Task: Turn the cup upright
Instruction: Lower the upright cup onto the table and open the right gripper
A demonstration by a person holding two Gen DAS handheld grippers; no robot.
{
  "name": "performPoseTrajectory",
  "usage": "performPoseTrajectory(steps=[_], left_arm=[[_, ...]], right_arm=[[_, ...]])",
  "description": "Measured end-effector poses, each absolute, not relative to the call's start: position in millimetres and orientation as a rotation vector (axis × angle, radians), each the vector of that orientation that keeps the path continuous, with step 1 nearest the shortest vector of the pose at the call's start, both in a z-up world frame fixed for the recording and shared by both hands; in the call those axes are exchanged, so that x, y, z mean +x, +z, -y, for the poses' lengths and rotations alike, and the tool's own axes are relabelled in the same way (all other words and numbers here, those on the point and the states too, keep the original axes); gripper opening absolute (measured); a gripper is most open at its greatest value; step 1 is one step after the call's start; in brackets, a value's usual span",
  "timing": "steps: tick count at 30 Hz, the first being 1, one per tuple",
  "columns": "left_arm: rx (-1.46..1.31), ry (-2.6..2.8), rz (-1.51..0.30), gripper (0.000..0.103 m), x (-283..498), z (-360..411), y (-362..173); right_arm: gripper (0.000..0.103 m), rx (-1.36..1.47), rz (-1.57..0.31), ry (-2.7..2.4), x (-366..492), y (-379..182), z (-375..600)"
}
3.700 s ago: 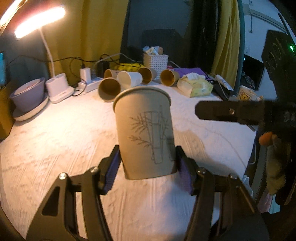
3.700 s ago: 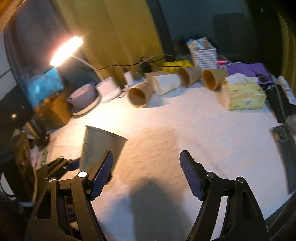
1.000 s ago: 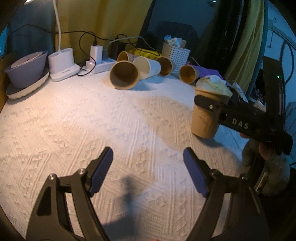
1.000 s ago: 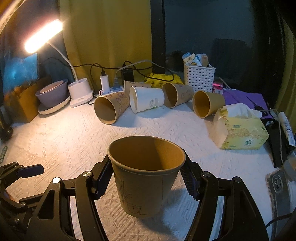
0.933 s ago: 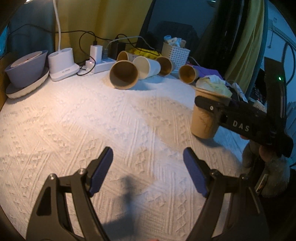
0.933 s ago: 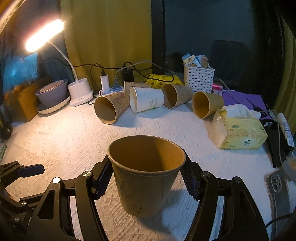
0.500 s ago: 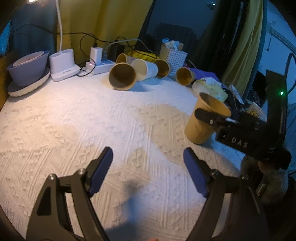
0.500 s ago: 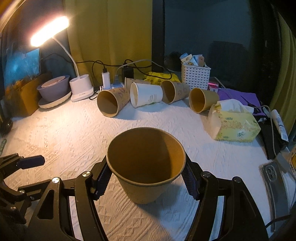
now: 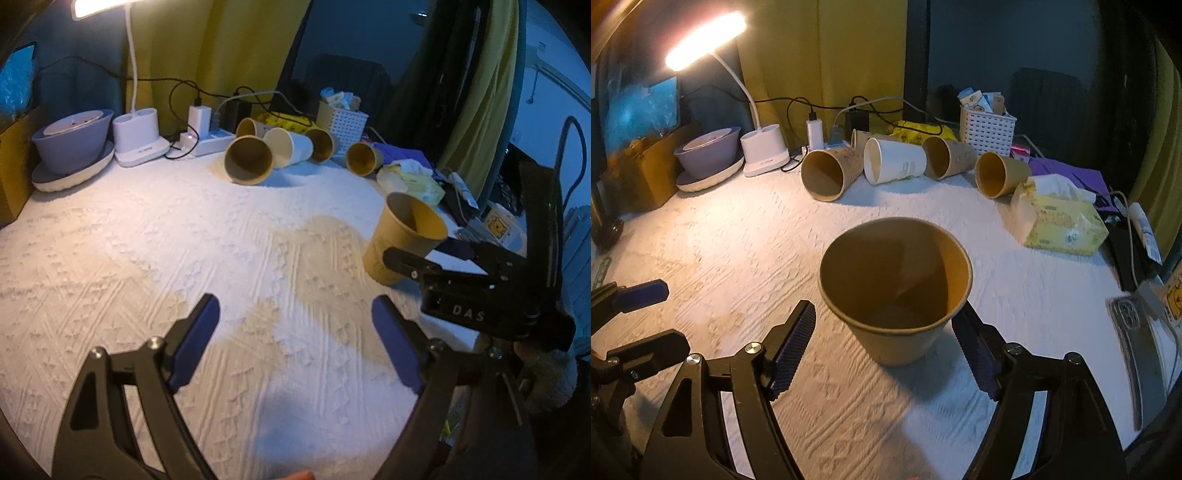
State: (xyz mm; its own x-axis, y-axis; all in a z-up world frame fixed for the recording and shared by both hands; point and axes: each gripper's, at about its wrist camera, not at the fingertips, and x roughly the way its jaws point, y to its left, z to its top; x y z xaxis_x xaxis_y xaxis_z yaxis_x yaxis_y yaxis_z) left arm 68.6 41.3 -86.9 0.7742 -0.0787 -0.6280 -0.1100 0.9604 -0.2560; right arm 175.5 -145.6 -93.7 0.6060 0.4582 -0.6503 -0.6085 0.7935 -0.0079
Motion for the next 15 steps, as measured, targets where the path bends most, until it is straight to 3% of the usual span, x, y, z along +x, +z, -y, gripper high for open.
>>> performPoseTrajectory(steps=[15], left_arm=[[-0.228, 0.017, -0.649, 0.086, 37, -25, -61]], right_arm=[[0.079, -0.188, -0.691, 0.578, 140, -79, 182]])
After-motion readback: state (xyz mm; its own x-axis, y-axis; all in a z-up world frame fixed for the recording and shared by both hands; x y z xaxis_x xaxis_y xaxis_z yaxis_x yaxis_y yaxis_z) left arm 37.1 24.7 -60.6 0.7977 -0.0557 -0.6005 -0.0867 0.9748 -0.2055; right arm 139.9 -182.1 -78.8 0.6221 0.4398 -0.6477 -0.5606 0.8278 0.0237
